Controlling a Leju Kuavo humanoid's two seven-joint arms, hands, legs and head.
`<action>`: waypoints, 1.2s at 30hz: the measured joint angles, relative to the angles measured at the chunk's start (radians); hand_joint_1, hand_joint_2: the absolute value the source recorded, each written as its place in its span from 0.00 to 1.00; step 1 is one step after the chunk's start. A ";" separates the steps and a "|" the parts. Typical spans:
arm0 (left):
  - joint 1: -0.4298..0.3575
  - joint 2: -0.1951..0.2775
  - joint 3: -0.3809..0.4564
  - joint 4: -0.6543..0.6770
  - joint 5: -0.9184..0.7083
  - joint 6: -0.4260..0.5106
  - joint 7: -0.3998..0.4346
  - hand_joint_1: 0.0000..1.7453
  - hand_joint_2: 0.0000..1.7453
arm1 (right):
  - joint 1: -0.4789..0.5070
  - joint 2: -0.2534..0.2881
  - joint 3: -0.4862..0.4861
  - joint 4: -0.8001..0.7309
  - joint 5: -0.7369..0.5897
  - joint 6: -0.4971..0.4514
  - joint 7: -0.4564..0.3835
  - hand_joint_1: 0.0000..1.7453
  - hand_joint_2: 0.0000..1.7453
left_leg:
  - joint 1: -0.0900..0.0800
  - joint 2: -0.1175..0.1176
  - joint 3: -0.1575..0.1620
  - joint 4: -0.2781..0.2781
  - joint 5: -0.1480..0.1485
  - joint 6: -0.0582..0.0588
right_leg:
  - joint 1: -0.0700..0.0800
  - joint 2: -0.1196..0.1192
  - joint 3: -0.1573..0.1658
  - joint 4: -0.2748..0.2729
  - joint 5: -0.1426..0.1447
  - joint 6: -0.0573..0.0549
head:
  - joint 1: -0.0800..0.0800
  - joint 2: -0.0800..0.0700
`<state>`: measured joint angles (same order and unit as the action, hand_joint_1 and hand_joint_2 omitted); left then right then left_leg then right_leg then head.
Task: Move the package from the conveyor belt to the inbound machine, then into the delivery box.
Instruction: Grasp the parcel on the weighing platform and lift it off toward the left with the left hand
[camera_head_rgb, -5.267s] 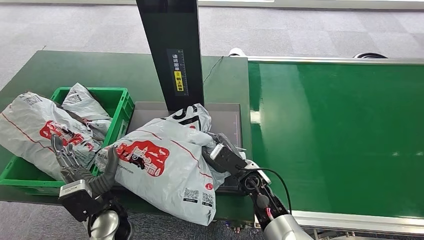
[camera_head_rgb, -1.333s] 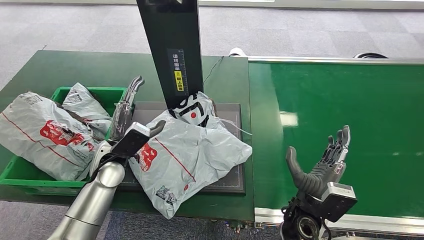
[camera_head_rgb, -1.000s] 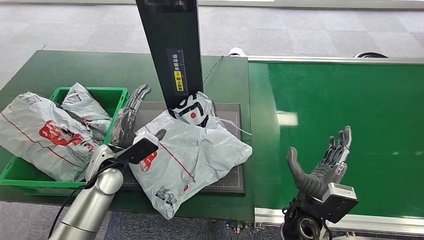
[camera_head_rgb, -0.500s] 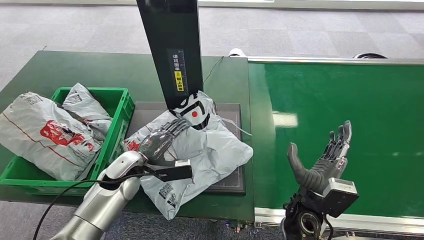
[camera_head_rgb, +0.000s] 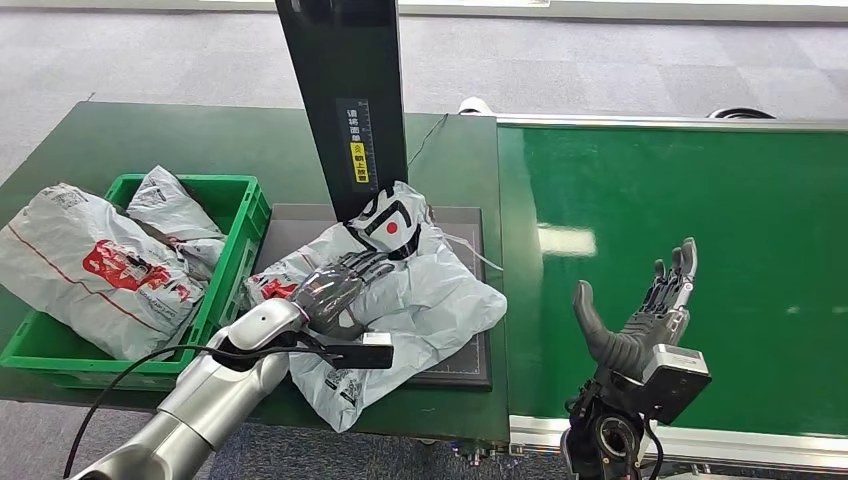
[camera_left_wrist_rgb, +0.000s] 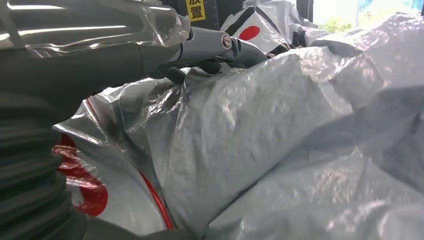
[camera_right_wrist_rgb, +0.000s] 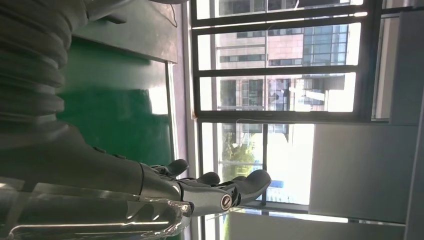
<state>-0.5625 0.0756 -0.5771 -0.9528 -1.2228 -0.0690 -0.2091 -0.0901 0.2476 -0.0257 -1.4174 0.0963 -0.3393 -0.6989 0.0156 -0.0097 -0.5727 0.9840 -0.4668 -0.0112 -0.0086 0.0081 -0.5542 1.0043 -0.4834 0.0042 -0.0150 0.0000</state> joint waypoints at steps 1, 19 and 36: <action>0.003 0.000 -0.004 0.001 -0.001 0.016 0.004 0.98 1.00 | 0.001 0.000 -0.001 0.002 0.000 0.000 0.000 0.00 1.00 | 0.000 0.000 0.000 0.000 0.000 0.000 | 0.000 0.000 0.000 0.000 0.000 0.000 | 0.000 0.000; 0.032 -0.050 0.087 -0.084 0.274 0.237 -0.071 1.00 1.00 | 0.036 0.008 -0.009 0.006 -0.001 0.006 0.000 0.00 1.00 | 0.000 0.001 -0.003 0.000 0.000 0.000 | 0.000 0.000 -0.004 0.000 0.000 0.000 | 0.000 0.000; 0.174 -0.064 0.301 -0.411 0.674 0.487 -0.243 1.00 1.00 | 0.065 0.008 -0.019 0.006 -0.003 0.009 0.000 0.00 1.00 | 0.000 0.001 -0.004 0.000 0.000 0.000 | 0.000 0.000 -0.005 0.000 -0.001 0.000 | 0.000 0.000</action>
<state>-0.3889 0.0120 -0.2762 -1.3638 -0.5488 0.4179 -0.4525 -0.0251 0.2554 -0.0450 -1.4117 0.0933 -0.3306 -0.6989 0.0156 -0.0087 -0.5767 0.9840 -0.4672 -0.0114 -0.0085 0.0080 -0.5590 1.0043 -0.4839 0.0042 -0.0149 0.0001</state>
